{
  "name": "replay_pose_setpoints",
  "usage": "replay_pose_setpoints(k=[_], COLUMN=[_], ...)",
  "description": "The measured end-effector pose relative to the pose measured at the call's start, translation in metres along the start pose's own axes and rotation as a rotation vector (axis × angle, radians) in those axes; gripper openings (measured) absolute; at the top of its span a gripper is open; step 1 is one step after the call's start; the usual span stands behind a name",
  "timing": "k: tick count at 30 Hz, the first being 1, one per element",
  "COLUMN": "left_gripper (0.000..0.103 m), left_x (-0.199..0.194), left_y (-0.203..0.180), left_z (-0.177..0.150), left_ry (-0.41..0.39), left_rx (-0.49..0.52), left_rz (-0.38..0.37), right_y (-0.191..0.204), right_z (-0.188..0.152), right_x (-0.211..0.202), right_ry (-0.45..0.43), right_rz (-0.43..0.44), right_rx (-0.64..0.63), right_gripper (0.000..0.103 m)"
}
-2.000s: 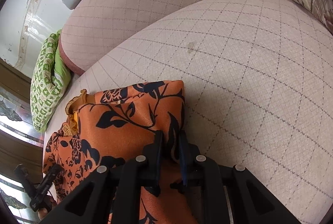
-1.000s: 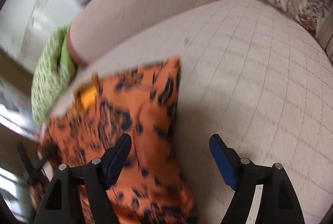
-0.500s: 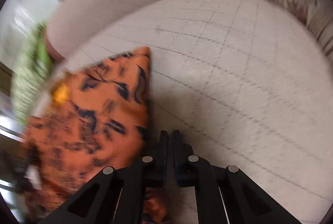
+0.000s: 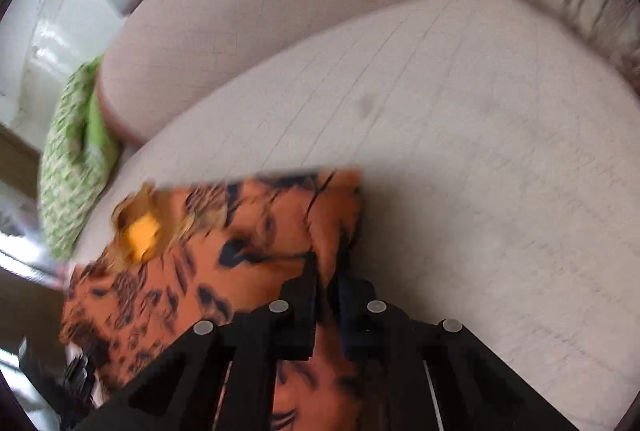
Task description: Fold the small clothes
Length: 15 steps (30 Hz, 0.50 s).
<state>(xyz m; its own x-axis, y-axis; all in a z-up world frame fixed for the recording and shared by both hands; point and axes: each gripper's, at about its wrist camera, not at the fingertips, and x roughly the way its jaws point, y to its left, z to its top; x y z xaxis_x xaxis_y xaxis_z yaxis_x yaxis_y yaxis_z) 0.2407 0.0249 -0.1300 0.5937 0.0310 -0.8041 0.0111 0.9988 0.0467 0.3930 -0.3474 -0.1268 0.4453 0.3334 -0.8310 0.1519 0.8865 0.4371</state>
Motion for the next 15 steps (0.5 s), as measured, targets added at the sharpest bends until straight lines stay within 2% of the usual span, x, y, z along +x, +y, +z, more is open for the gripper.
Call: replay_pose_setpoints(k=[1,2,4,6,8,10,11,12,13,14,15], left_gripper=[0.007,0.007,0.007,0.008,0.009,0.01,0.01,0.012,0.012,0.013,0.016], left_x=[-0.001,-0.002,-0.002,-0.002,-0.003,-0.005,-0.005,-0.009,-0.015,-0.023,-0.034], left_y=[-0.003,-0.004,-0.003,0.0,0.001,-0.002,0.0,0.002,0.005,0.01,0.016], left_z=[0.0,0.001,0.002,0.002,0.002,0.003,0.004,0.005,0.006,0.006,0.006], left_ry=[-0.007,-0.006,0.002,0.005,0.009,0.012,0.017,0.016,0.008,-0.004,-0.021], left_rx=[0.016,0.023,0.025,0.01,0.004,0.011,0.009,-0.001,-0.02,-0.037,-0.05], left_rz=[0.015,0.022,0.016,0.0,0.002,0.012,0.011,0.002,-0.014,-0.026,-0.039], right_y=[-0.005,-0.013,-0.019,-0.024,-0.018,-0.005,0.007,0.014,0.017,0.008,-0.012], right_z=[0.002,0.001,-0.002,-0.008,-0.021,-0.042,-0.055,-0.065,-0.078,-0.09,-0.098], right_x=[0.0,0.003,-0.006,-0.028,-0.053,-0.066,-0.065,-0.063,-0.06,-0.051,-0.036], right_ry=[-0.018,-0.01,-0.026,-0.072,-0.116,-0.061,0.007,0.051,0.082,0.123,0.177], right_rz=[-0.082,-0.093,-0.036,-0.068,-0.007,0.135,0.217,0.253,0.262,0.226,0.216], right_rx=[-0.006,0.007,0.008,0.034,0.036,0.011,-0.018,-0.051,-0.077,-0.061,0.016], right_gripper=[0.007,0.007,0.01,0.011,0.011,0.011,0.012,0.013,0.013,0.006,0.0])
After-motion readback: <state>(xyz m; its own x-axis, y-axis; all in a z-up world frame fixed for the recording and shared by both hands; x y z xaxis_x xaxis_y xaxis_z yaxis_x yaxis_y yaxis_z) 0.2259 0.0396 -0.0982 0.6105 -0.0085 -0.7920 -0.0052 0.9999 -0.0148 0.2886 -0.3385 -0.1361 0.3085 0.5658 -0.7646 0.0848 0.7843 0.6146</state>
